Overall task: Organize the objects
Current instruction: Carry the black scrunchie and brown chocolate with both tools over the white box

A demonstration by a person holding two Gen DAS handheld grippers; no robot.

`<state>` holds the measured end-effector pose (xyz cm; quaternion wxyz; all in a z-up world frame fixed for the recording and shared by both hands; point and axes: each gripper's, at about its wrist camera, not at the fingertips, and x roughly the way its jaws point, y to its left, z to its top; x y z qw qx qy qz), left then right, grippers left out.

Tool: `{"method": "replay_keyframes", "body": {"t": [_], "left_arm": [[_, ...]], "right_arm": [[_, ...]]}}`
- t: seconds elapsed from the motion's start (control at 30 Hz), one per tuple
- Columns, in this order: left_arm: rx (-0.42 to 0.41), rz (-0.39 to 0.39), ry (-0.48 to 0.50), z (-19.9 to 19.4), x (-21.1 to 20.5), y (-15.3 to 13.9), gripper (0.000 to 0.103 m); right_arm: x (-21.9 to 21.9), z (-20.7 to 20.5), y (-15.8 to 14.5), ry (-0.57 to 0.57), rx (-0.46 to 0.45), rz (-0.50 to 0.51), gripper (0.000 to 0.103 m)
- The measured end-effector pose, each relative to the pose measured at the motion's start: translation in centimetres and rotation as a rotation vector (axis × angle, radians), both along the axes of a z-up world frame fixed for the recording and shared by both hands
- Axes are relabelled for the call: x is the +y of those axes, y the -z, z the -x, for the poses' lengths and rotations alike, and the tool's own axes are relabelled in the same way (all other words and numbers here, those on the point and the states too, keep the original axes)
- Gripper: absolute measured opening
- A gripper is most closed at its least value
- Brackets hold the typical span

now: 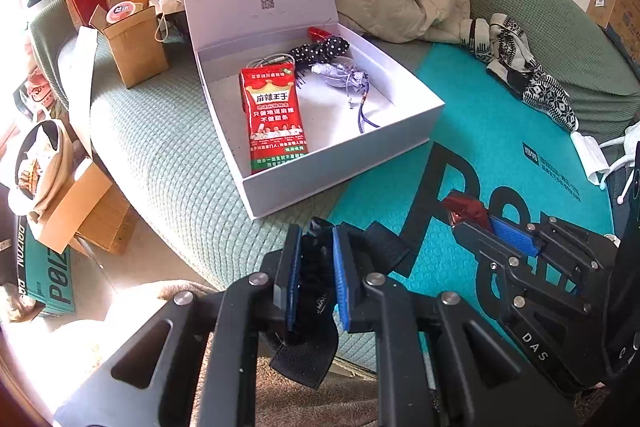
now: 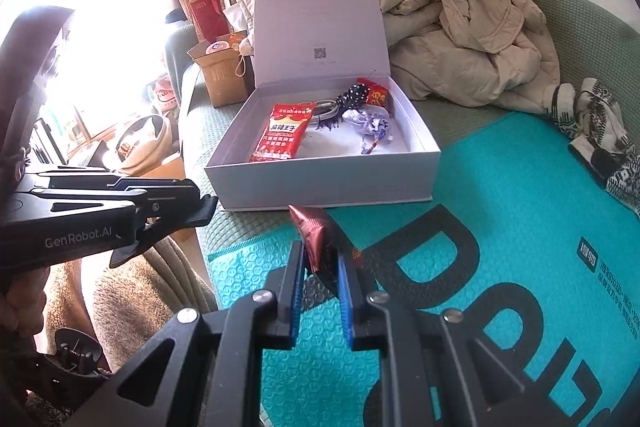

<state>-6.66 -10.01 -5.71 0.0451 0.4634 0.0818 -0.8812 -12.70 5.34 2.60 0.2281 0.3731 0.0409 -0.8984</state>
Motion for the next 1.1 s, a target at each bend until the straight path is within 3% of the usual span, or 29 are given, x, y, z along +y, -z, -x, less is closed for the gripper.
{"method": "replay_keyframes", "body": {"t": [0.53, 1.1], "left_arm": [[0.058, 0.017, 0.008, 2.9, -3.7, -4.2, 0.014], [0.04, 0.006, 0.023, 9.9, -7.1, -3.7, 0.014]], "right_arm": [[-2.5, 3.0, -3.5, -0.033, 0.034, 0.02, 0.014], [-3.9, 9.1, -3.7, -0.061, 0.035, 0.035, 0.014]]}}
